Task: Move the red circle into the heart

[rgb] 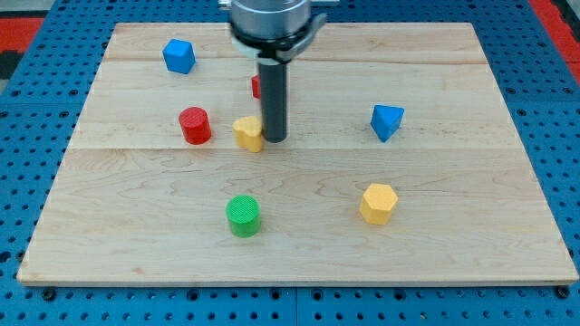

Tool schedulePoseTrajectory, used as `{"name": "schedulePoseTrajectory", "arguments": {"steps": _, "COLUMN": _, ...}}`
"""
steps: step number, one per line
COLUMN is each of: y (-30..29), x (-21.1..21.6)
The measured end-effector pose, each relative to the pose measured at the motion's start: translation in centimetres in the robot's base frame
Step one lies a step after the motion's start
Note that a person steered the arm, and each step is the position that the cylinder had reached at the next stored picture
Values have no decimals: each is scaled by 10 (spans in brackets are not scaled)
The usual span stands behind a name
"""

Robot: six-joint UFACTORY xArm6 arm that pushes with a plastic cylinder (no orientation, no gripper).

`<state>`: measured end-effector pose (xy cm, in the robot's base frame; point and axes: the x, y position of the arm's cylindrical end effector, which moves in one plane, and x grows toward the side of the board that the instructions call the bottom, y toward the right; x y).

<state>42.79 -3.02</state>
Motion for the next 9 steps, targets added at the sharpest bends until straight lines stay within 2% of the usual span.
{"name": "schedulePoseTrajectory", "arguments": {"steps": 1, "y": 17, "x": 2}}
{"name": "schedulePoseTrajectory", "arguments": {"steps": 2, "y": 14, "x": 35}}
{"name": "schedulePoseTrajectory", "arguments": {"steps": 3, "y": -19, "x": 43}}
{"name": "schedulePoseTrajectory", "arguments": {"steps": 4, "y": -115, "x": 43}}
{"name": "schedulePoseTrajectory", "arguments": {"steps": 6, "y": -121, "x": 17}}
{"name": "schedulePoseTrajectory", "arguments": {"steps": 7, "y": -169, "x": 8}}
{"name": "schedulePoseTrajectory", "arguments": {"steps": 8, "y": -164, "x": -17}}
{"name": "schedulePoseTrajectory", "arguments": {"steps": 9, "y": -118, "x": -23}}
